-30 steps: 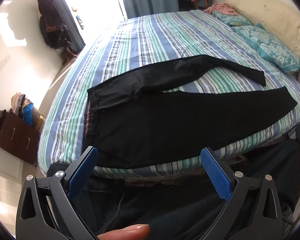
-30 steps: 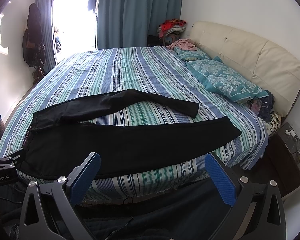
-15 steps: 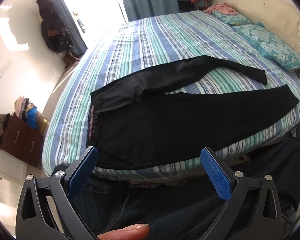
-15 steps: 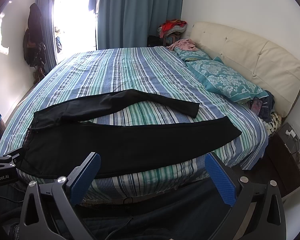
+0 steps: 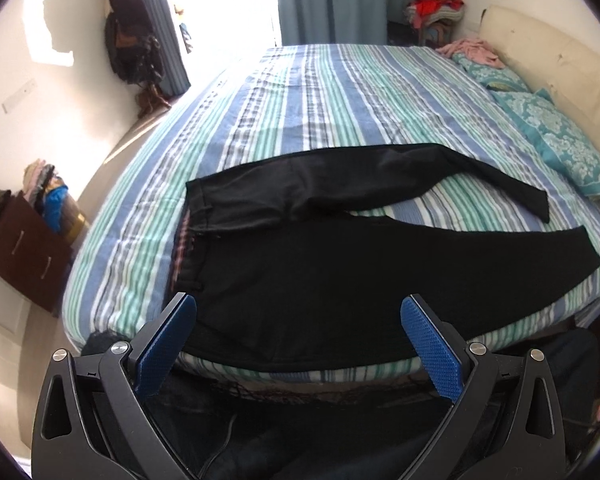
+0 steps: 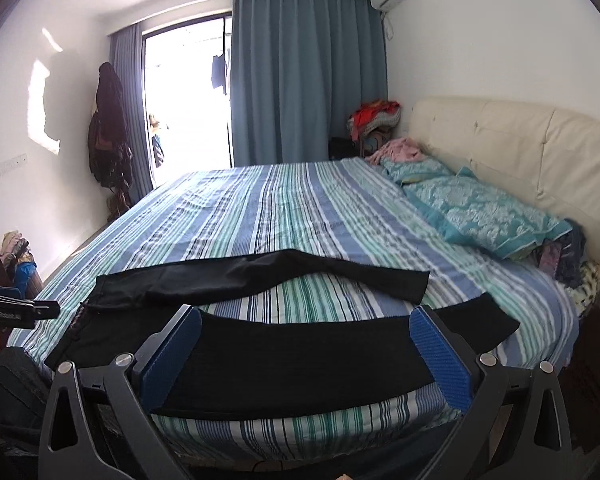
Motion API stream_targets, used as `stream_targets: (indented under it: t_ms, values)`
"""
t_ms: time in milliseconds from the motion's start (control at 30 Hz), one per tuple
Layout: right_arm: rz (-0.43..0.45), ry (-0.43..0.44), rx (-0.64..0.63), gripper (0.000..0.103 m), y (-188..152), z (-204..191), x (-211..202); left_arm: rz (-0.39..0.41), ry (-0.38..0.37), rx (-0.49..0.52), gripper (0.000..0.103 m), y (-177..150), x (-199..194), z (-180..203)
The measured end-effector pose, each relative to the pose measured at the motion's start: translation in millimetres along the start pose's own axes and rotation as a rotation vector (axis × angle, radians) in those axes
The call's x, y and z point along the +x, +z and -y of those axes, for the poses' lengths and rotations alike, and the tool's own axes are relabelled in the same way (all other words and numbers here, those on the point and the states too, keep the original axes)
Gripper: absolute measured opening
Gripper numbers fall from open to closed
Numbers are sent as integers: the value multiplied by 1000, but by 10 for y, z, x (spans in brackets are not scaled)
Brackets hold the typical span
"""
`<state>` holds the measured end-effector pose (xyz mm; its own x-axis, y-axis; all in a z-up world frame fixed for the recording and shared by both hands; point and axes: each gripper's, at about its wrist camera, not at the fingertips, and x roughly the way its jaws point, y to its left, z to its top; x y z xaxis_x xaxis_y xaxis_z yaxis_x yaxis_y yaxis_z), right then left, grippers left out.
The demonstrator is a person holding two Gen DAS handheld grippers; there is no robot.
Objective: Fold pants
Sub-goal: 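Grasp the hem of the folded-back trouser leg with the right gripper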
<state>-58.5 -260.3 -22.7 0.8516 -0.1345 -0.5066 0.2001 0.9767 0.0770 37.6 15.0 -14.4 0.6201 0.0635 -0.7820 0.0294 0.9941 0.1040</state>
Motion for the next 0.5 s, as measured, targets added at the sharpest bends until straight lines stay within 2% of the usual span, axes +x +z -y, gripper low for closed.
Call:
stream_targets:
  t_ms: [67,100,167,233,300,333,367,500]
  values:
    - [-181,-12,48,103,-59,332,559,-6,4,-14,102,37,80,-21]
    - [-211,-33,59,103,-97,502,759,-13,4,-23,102,52,123,-34]
    - [-218,-79,45,102,-94,817,1069,-29,10,-35,102,59,214,-54]
    - [-223,-84,31,103,-24,1135,1364,-51,26,-36,102,53,320,-41]
    - [-258,-85,12,102,68,1420,1715,-83,38,-30,102,46,439,-3]
    - [-288,-84,-15,98,101,1534,1907,-101,42,-27,102,36,500,27]
    - [-307,-96,-65,92,123,1604,2076,-119,42,-25,102,30,557,59]
    - [-402,-117,-400,78,-24,1546,2728,-176,33,2,102,12,735,237]
